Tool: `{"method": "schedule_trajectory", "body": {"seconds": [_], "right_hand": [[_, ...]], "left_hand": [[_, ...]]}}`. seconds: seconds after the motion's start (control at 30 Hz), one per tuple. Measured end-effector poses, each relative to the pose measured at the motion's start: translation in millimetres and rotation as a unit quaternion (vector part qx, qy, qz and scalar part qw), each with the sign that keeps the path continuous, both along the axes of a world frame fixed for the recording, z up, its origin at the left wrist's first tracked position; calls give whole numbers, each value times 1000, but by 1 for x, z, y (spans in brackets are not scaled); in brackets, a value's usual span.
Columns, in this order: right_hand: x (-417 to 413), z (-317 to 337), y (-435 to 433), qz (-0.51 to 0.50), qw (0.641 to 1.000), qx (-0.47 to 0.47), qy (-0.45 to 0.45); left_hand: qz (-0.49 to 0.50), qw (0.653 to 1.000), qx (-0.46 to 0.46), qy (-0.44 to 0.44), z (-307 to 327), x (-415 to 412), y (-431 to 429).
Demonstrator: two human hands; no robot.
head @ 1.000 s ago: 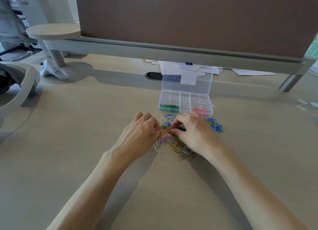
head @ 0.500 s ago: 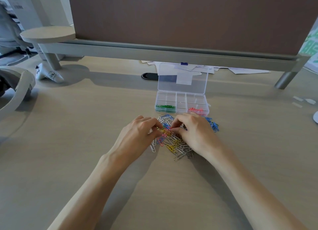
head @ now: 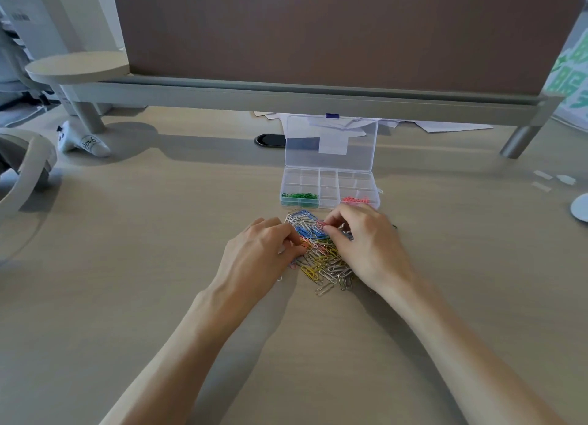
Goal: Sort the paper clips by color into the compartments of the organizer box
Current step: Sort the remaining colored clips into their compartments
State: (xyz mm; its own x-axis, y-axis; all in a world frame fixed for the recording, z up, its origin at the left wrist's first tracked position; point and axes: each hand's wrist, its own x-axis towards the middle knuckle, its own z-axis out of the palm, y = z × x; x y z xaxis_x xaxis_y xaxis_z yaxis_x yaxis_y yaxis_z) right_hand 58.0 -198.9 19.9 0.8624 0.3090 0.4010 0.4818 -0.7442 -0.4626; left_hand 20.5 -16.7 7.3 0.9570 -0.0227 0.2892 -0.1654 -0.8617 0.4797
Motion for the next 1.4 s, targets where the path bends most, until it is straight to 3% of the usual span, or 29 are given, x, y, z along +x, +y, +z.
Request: {"method": "schedule_trajectory", "body": {"seconds": [0.23,0.77,1.0,1.4], "right_hand": [[-3,-4,-9,2,1000,26,-10],[-4,-4,-16,29,995,95,16],[-9,4,-15,37,979,185,76],[-6,2,-28,1,974,214,78]], "left_hand": [[-19,996,83,1,11,-1,-9],[-34,993,-114,12,8,4,-8],[-39,990,-137,22,14,10,-24],[-26,991,-120,48,15,12,-29]]}}
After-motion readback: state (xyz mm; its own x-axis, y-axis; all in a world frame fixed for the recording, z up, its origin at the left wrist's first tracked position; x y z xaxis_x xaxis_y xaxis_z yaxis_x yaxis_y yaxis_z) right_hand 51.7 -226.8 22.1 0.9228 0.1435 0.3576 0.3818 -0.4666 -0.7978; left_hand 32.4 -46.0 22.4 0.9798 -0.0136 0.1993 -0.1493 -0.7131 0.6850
